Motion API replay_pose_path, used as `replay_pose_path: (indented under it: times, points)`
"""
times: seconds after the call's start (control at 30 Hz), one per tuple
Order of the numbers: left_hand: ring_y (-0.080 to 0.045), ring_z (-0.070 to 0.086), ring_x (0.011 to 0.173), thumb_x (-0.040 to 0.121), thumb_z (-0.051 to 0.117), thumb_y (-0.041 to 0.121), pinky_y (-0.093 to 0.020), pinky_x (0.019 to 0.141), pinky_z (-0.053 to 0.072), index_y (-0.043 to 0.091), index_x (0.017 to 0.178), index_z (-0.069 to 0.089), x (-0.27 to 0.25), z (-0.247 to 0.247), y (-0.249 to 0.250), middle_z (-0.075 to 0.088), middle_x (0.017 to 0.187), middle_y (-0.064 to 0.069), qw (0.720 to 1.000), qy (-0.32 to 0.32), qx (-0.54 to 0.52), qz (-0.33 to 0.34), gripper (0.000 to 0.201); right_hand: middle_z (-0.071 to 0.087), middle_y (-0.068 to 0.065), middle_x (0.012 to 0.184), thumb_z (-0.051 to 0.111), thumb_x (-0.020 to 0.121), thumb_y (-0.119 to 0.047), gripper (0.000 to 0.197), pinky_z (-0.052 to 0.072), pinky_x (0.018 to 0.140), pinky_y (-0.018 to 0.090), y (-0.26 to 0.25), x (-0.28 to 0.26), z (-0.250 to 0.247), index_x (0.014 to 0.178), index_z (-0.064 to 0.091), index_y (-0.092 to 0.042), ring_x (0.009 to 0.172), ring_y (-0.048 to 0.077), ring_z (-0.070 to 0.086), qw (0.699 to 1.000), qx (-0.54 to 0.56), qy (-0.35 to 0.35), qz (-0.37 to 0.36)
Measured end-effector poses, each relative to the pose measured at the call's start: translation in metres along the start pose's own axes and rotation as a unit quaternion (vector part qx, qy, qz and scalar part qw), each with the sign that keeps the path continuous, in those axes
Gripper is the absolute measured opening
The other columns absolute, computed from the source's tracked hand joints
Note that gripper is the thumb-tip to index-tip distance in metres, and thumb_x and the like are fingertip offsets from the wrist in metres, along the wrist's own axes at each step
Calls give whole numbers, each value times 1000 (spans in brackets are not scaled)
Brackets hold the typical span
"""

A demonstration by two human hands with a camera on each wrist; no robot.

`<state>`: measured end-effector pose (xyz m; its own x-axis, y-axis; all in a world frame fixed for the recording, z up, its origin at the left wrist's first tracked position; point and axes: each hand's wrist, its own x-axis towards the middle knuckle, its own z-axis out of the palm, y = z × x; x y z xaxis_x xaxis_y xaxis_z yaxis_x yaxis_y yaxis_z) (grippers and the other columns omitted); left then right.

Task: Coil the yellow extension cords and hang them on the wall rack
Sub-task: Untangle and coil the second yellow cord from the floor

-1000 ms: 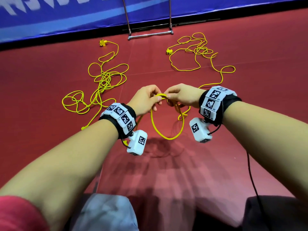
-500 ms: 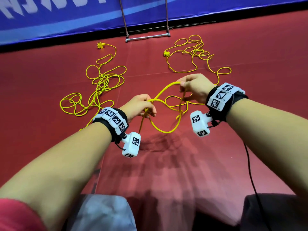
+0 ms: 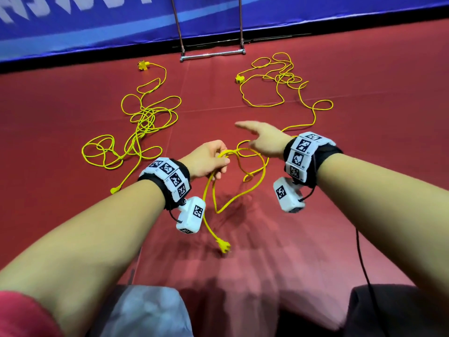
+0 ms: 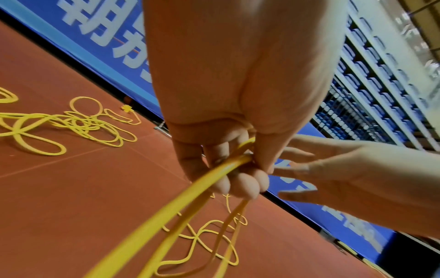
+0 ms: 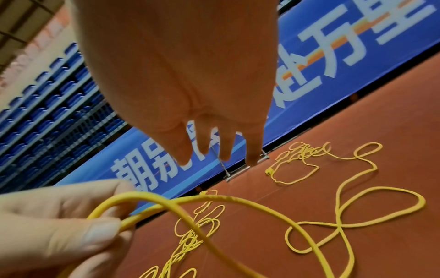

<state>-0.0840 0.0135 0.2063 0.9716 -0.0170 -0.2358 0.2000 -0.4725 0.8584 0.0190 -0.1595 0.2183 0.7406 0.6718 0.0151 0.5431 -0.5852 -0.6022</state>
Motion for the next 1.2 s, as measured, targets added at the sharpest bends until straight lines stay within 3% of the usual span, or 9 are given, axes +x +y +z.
replay_pose_path:
  times: [0.1, 0.23, 0.33, 0.47, 0.73, 0.83, 0.97, 1.07, 1.2]
  points:
    - [-17, 53, 45, 96, 53, -1, -24, 43, 41, 16, 86, 42, 1, 10, 12, 61, 66, -7, 999, -19, 6, 25, 23, 63, -8, 81, 49, 93, 1, 36, 39, 67, 20, -18, -6, 5, 118, 68, -17, 72, 8, 52, 996, 2, -86, -22]
    - [-20, 55, 49, 89, 62, -4, -24, 47, 44, 13, 79, 48, 1, 3, 9, 64, 68, -11, 999, 20, 17, 33, 23, 48, -10, 62, 50, 97, -7, 22, 31, 45, 10, -19, -8, 0, 101, 69, -17, 48, 1, 46, 994, -11, -109, 7]
    - [-22, 58, 56, 85, 66, -3, -27, 54, 44, 12, 75, 51, 0, -7, -1, 64, 67, -12, 998, 42, 37, 20, 23, 48, -2, 63, 61, 95, -25, 14, 35, 50, 19, -13, -9, -2, 84, 69, -21, 55, 11, 43, 992, 46, -108, 46]
    - [-18, 61, 56, 82, 68, -5, -28, 58, 44, 11, 72, 50, -1, -17, -10, 67, 71, -19, 997, 65, 34, 11, 26, 47, 6, 68, 60, 96, -30, 23, 43, 59, 31, -5, -8, -6, 76, 67, -20, 66, 20, 45, 977, 197, -11, 81]
    - [-26, 60, 78, 92, 57, -2, -29, 63, 43, 13, 79, 46, 0, -21, -28, 67, 73, -10, 997, 62, 50, -22, 22, 44, 1, 66, 42, 104, -24, 27, 48, 51, 26, 7, -5, -10, 80, 50, -17, 58, 16, 49, 852, 446, 148, 233]
    - [-27, 62, 70, 93, 55, -2, -28, 61, 44, 13, 81, 45, 1, -21, -26, 63, 68, -11, 996, 65, 66, -14, 21, 53, 8, 85, 49, 95, -7, 17, 54, 53, 32, 13, -6, -6, 98, 60, -19, 69, 21, 52, 890, 348, 145, 254]
    - [-22, 57, 55, 93, 55, -5, -26, 53, 47, 13, 79, 43, 3, -12, -13, 57, 62, -11, 997, 42, 58, 14, 25, 59, 3, 113, 49, 95, -5, 45, 49, 64, 33, 1, -9, 0, 135, 55, -24, 85, 19, 53, 971, 191, -4, 142]
    - [-19, 55, 51, 93, 55, -6, -24, 52, 50, 11, 79, 43, 4, 0, 1, 55, 61, -11, 998, 23, 55, 34, 25, 54, 8, 86, 45, 101, -10, 34, 45, 61, 30, -13, -11, 10, 129, 59, -23, 71, 17, 45, 970, 199, -102, 97]
    - [-22, 60, 57, 90, 62, 3, -28, 56, 49, 9, 84, 51, 6, 2, 4, 64, 65, -11, 995, 35, 85, 32, 15, 57, 5, 70, 45, 100, -8, 23, 36, 55, 25, -21, -16, 14, 104, 68, -8, 60, 16, 46, 969, 197, -124, 81]
